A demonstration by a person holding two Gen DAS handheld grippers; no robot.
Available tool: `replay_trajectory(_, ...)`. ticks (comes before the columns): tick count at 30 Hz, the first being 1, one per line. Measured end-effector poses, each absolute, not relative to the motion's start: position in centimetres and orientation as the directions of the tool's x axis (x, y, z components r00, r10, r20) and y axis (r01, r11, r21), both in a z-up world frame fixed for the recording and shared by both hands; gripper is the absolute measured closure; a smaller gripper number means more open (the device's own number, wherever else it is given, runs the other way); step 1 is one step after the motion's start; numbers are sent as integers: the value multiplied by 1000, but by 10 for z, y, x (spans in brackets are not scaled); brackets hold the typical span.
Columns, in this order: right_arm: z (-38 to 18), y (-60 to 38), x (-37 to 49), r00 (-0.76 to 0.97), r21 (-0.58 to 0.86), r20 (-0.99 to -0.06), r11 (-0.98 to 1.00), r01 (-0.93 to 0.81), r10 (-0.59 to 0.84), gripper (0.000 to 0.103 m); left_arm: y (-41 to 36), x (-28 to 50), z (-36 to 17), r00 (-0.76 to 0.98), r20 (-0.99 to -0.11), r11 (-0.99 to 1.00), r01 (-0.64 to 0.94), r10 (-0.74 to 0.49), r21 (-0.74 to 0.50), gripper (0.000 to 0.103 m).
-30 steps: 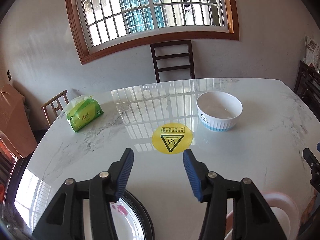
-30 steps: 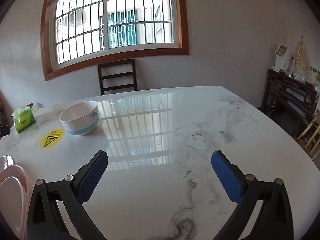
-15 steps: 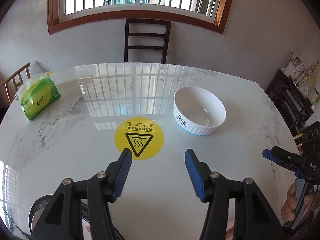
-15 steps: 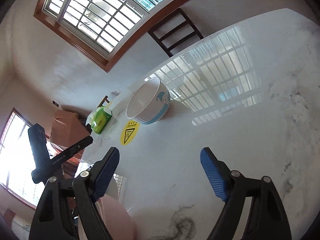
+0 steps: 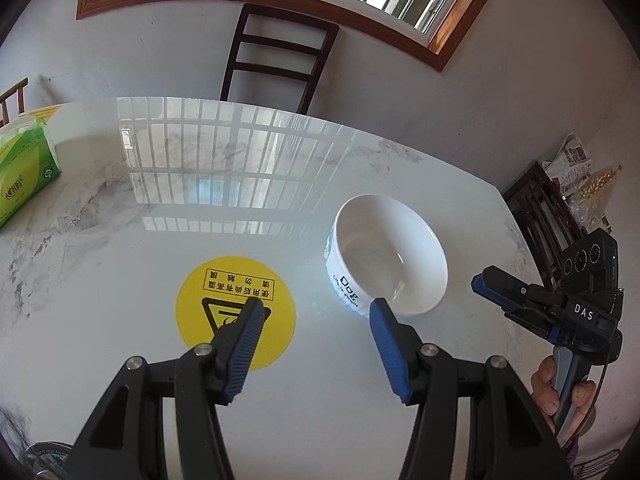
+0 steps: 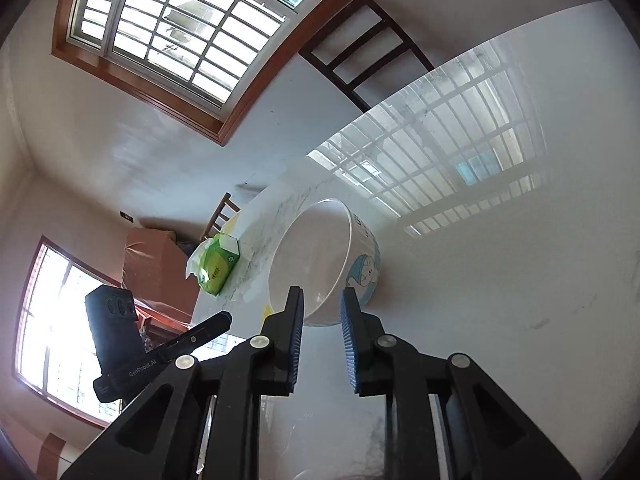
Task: Organize plates and bowls
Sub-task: 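Move both grippers to the small white blue-banded bowl, then close both grippers on the blue-banded bowl rim and lift it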
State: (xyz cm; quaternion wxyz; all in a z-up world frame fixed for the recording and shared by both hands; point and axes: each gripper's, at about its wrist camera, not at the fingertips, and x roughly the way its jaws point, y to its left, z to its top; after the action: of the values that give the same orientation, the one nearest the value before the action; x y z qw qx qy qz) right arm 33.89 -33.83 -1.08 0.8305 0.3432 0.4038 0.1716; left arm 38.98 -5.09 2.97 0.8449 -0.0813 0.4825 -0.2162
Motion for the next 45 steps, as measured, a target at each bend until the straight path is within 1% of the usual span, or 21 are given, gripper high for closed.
replay_trajectory(6, -10, -331, 366, 603, 640, -630, 767, 48, 489, 76, -73, 411, 25, 435, -796, 901, 302, -422, -313, 47)
replay_trajectory(9, -12, -329, 376, 590, 608, -665, 790, 73, 457, 72, -81, 417, 22, 424, -799, 898, 303, -427, -319, 47)
replay_trajectory(11, -14, -327, 382, 583, 605, -670, 793, 70, 459, 70, -85, 420, 21, 417, -802, 896, 311, -429, -317, 47)
replay_trajectory(14, -15, -324, 387, 587, 563, -696, 822, 87, 414, 69, -90, 424, 17, 419, -811, 904, 309, -407, -294, 47)
replay_trajectory(18, -22, -326, 390, 576, 565, -705, 819, 104, 413, 69, -92, 428, 9, 401, -811, 898, 302, -425, -321, 47)
replay_trajectory(24, -28, -326, 391, 562, 522, -734, 846, 108, 381, 69, -96, 433, -6, 378, -837, 911, 281, -395, -303, 47)
replay_trajectory(27, -31, -324, 393, 548, 530, -737, 842, 106, 395, 69, -94, 435, -10, 370, -830, 903, 274, -417, -331, 51)
replay_trajectory(28, -32, -323, 393, 543, 528, -740, 843, 104, 396, 69, -94, 434, -9, 370, -827, 900, 274, -423, -338, 55)
replay_trajectory(32, -34, -321, 392, 539, 525, -744, 844, 105, 395, 72, -100, 432, -7, 378, -824, 899, 292, -423, -327, 64)
replay_trajectory(35, -33, -320, 392, 539, 532, -740, 840, 103, 403, 76, -106, 429, -7, 383, -821, 896, 312, -423, -317, 76)
replay_trajectory(36, -33, -319, 392, 538, 535, -738, 839, 99, 407, 77, -109, 428, -6, 395, -820, 899, 315, -415, -304, 77)
replay_trajectory(38, -34, -315, 392, 527, 535, -741, 840, 88, 417, 82, -112, 424, -4, 418, -818, 906, 324, -396, -272, 77)
replay_trajectory(42, -35, -315, 391, 529, 529, -743, 844, 87, 411, 83, -115, 417, -1, 443, -818, 917, 322, -366, -235, 81)
replay_trajectory(45, -35, -317, 390, 522, 536, -742, 840, 88, 420, 84, -116, 412, 1, 443, -824, 919, 329, -355, -219, 82)
